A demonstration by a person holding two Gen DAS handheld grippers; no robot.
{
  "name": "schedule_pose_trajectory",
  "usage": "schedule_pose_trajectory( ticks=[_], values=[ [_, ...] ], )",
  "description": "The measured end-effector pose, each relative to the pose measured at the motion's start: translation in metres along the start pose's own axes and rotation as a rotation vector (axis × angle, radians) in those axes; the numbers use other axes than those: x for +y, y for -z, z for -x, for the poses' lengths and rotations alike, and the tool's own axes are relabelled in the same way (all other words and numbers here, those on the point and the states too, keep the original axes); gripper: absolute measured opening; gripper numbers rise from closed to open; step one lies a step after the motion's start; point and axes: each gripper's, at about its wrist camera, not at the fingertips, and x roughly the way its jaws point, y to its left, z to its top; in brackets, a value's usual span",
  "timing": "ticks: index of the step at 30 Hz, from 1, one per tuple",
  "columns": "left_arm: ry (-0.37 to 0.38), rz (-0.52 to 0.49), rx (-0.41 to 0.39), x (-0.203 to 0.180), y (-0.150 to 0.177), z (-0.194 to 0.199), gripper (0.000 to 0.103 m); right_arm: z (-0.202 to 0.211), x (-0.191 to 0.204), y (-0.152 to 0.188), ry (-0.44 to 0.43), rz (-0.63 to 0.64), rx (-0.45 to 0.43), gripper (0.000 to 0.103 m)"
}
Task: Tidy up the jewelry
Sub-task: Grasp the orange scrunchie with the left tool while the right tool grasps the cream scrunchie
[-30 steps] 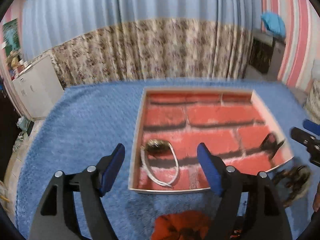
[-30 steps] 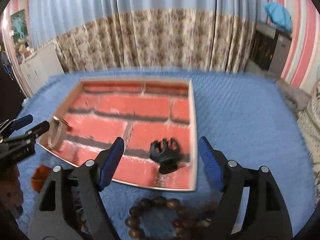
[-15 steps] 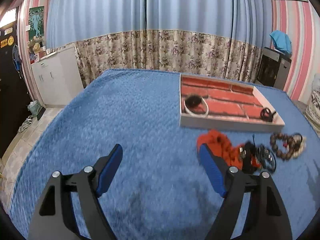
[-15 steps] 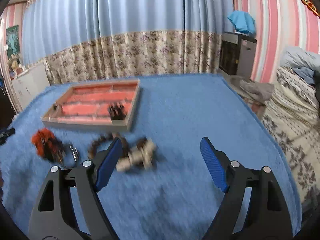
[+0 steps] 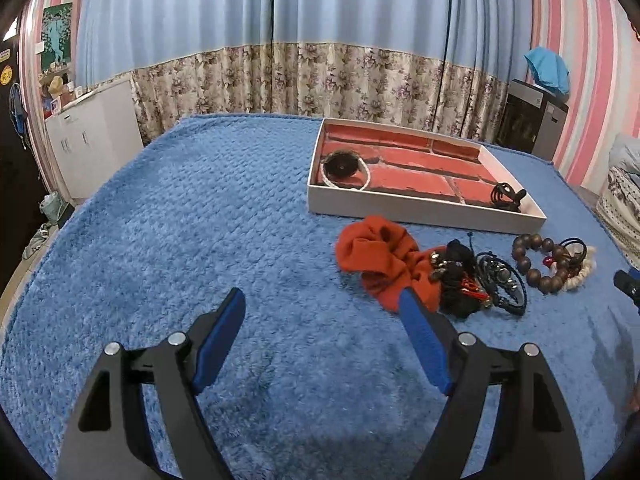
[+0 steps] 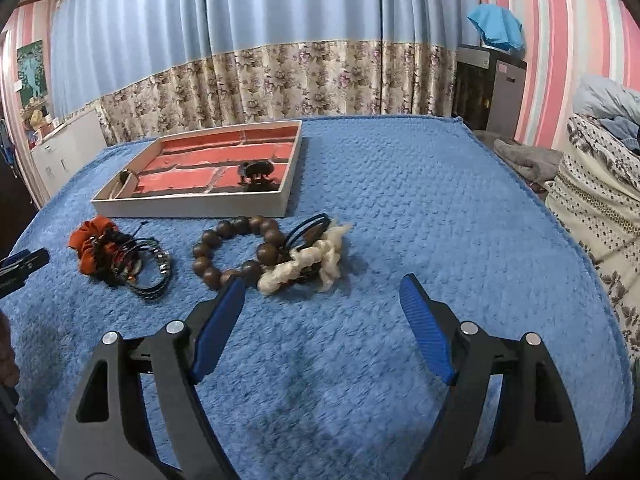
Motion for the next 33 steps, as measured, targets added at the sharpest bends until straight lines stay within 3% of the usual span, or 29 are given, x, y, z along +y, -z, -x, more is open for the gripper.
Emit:
schedule_pose_trajectory(
  ticks=[7,15,18,24,27,33],
  values=[
    [-0.014,-0.008,-0.001,-0.002,-0.006,-0.011,0.078,-0.023,-0.008,-0.009,-0.029,-0.002,0.037,0.062],
    [-0.016,-0.005,0.009,-0.005,-0.014,-0.027,0.078,-0.048,-0.002,-0.008,-0.072,-0.026,0.081,0.059],
    [-0.011,-0.009,0.016,-0.008,-0.017,-0.034,0.078,-0.058,-0.002,-0.010,-0.066,-0.021,0.107,0.051],
    [0.008,-0.013,0.038,-0.013,-0.020,-0.049,0.077,-0.069,-0.001,-0.009,-0.071,-0.010,0.131,0.018],
    [0.011,-0.014,0.040,-0.014,-0.020,-0.050,0.075,-0.063,-0.004,-0.011,-0.084,-0.012,0.115,0.013],
    [0.035,-0.004,0.068,-0.011,-0.018,-0.060,0.061,-0.050,-0.011,-0.017,-0.052,-0.003,0.074,0.008]
  ],
)
